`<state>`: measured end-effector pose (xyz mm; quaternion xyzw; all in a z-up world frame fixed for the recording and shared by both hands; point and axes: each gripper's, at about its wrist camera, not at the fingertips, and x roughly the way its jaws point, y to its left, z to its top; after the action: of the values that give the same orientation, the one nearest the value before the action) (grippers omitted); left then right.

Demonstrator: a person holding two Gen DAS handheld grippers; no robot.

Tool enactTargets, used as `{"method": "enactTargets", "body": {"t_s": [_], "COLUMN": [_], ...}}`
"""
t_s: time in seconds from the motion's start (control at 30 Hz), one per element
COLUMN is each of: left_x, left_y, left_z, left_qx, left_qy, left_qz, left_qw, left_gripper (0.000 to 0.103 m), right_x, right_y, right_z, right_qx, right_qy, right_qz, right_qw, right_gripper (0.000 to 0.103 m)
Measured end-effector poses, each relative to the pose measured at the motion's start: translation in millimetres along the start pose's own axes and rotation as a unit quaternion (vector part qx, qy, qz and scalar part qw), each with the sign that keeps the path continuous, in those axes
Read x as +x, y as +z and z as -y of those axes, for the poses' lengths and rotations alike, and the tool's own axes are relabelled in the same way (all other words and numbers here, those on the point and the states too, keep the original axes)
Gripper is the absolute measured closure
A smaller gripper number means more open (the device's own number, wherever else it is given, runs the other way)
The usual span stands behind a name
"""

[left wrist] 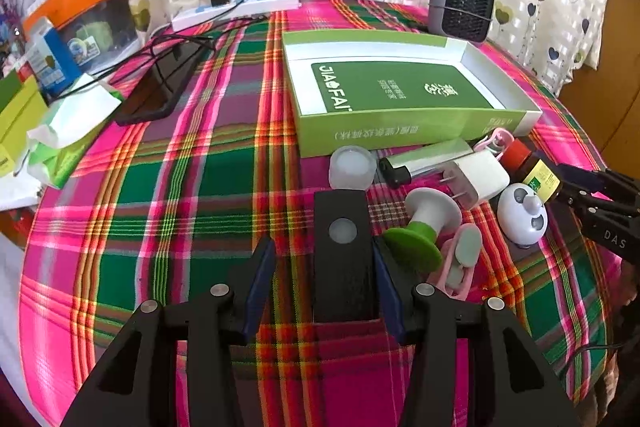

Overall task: Organize rigid objects
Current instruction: 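Grasp the black rectangular device with the left tool while the right tool grasps the blue USB stick, then carry both items into the green box and open both tools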

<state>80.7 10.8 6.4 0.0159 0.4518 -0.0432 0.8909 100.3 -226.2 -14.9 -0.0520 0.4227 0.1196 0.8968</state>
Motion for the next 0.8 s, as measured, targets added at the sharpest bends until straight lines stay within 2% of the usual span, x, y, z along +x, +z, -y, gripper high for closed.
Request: {"method": "enactTargets", "body": {"t_s": [0.27, 0.43, 0.5, 0.8], "left_x": [3.0, 2.7, 2.6, 1.4], "left_y": [3.1, 4.8, 5.0, 4.8], "left_z": [-2.4, -4.3, -4.3, -8.3], "left_qx": [-0.006, -0.007, -0.005, -0.009], "left_qy": [-0.007, -0.013, -0.010, -0.009], "left_qz": [0.001, 0.002, 0.002, 0.003], "left_qw": [1.0000, 0.9999, 0.9999, 0.9999], "left_gripper": [0.058, 0.074, 0.077, 0.077], "right_x": [0.0, -0.4, -0.6, -1.0], "right_y": [-0.3, -0.7, -0.9, -1.1], "right_z": [-3.2, -3.7, -4.1, -3.9], "right_qx": [-0.009, -0.012, -0.014, -0.010], "right_qy": [0.007, 0.014, 0.012, 0.011], "right_qz": [0.002, 0.003, 0.003, 0.003], "right_qw": [1.000, 1.000, 1.000, 1.000], "right_gripper": [0.073, 0.080, 0.080, 0.080]}}
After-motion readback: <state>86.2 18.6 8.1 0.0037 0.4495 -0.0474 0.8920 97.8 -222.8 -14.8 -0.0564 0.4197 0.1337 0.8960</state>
